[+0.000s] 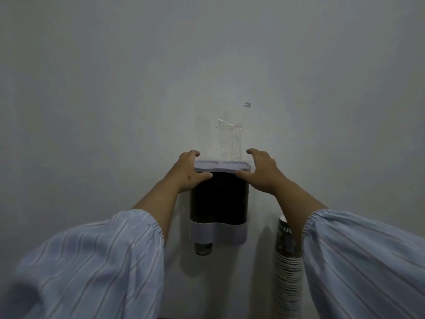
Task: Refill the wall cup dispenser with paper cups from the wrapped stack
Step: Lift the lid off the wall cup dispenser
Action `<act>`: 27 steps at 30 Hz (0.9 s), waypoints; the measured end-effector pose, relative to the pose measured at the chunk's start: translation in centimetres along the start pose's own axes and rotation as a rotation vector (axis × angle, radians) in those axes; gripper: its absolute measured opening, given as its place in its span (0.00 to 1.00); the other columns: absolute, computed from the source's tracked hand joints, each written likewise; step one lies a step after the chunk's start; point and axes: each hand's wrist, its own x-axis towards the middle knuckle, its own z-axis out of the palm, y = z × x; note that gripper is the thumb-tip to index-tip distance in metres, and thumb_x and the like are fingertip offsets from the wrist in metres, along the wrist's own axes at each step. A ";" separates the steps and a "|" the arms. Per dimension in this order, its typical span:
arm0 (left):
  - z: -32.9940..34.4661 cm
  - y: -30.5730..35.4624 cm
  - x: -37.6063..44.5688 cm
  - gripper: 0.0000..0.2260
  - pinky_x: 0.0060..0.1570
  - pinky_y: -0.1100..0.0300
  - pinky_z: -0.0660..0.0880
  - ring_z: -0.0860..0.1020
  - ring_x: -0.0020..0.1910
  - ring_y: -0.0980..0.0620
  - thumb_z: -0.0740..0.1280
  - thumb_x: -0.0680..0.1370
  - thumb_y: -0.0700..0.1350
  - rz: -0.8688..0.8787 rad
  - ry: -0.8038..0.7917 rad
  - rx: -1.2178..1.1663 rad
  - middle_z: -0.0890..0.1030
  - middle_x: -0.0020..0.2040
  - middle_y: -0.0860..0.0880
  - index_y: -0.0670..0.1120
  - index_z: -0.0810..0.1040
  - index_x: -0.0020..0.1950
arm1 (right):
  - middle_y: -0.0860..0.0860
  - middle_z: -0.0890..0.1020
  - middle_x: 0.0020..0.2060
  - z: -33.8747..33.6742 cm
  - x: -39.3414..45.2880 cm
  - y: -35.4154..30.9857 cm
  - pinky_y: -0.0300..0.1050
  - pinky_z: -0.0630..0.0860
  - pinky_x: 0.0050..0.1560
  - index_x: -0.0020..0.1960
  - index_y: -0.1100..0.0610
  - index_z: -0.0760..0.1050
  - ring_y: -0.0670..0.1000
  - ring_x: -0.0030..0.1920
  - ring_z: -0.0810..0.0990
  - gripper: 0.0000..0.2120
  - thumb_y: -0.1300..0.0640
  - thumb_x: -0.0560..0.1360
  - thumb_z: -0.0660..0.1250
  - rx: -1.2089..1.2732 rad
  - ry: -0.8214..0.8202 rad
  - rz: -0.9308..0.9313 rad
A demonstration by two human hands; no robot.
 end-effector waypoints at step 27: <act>4.2 -1.6 3.5 0.36 0.70 0.54 0.63 0.63 0.72 0.45 0.67 0.75 0.51 -0.014 0.276 -0.358 0.61 0.75 0.43 0.45 0.52 0.76 | 0.57 0.67 0.69 3.3 3.2 2.0 0.55 0.67 0.69 0.73 0.57 0.58 0.57 0.68 0.67 0.34 0.46 0.73 0.67 0.316 0.148 -0.031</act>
